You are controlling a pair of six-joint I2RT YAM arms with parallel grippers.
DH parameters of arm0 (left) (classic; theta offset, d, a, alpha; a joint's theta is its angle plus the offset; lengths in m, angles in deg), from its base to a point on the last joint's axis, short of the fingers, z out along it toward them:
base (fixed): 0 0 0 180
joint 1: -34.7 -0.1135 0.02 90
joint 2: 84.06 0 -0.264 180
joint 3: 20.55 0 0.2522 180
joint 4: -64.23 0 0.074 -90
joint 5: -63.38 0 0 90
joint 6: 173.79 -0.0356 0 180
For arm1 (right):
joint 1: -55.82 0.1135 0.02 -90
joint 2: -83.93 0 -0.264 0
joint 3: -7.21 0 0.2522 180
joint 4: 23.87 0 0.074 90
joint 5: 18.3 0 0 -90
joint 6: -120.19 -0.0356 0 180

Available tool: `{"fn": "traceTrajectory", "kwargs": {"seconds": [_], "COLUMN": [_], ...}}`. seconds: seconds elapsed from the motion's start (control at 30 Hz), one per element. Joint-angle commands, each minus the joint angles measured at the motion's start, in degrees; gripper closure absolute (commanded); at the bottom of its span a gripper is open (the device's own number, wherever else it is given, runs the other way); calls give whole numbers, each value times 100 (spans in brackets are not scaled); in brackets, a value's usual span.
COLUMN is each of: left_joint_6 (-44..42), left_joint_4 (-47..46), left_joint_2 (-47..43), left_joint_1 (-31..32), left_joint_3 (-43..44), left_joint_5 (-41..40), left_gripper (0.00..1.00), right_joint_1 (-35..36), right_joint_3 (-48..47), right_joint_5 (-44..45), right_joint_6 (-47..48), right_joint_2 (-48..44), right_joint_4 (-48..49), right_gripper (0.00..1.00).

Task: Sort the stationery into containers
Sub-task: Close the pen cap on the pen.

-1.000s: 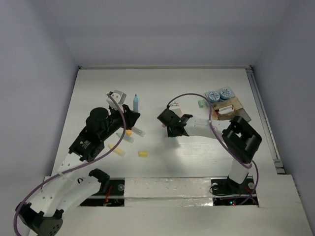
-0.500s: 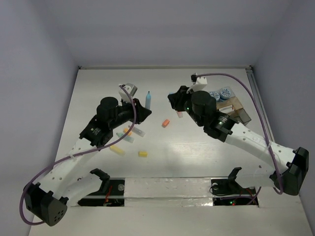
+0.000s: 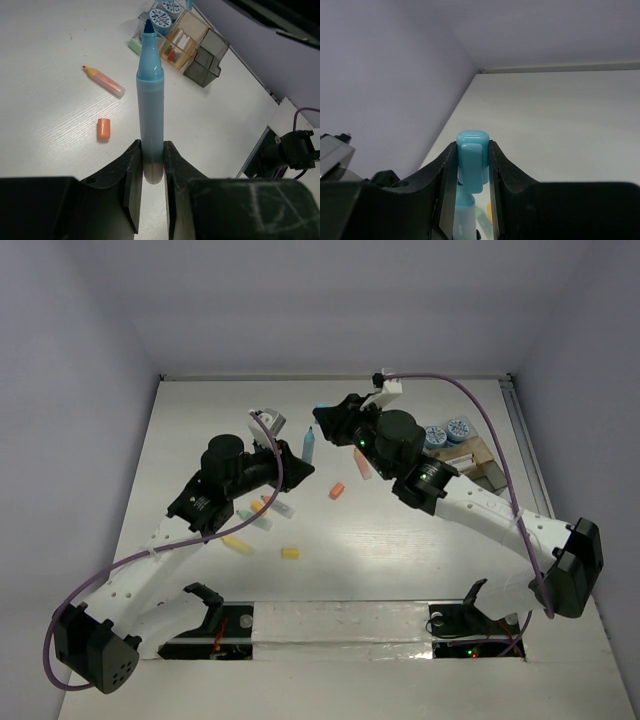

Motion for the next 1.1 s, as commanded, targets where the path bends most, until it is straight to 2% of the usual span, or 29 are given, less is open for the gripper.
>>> {"fn": "traceTrajectory", "kwargs": {"seconds": [0.0, 0.3, 1.07], "left_joint_6": [-89, -89, -133], "left_joint_4": [-303, -303, -241], "left_joint_2": [-59, -42, -147], "left_joint_1": [26, 26, 26], "left_joint_3": [5, 31, 49], "left_joint_5": [179, 161, -234], "left_gripper": [100, 100, 100], "right_joint_1": [-31, -31, 136], "right_joint_3": [-412, -684, -403], "right_joint_5": [-120, -261, -340], "right_joint_6": [21, 57, -31], "right_joint_2": [58, 313, 252], "right_joint_4": [631, 367, 59], "right_gripper": [91, 90, 91]}}
